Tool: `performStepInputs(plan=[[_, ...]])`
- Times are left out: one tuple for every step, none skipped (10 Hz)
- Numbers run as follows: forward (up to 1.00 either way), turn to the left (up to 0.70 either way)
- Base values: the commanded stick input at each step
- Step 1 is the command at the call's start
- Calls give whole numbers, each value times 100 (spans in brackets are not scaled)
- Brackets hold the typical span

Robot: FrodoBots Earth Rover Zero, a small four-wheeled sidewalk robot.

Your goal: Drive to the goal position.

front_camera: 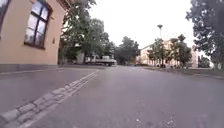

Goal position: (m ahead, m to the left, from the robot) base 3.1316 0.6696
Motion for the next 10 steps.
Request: performStepInputs(plan=[[45,0],[45,0],[45,0],[45,0],[45,0],[45,0],[45,0],[45,0],[45,0],[45,0]])
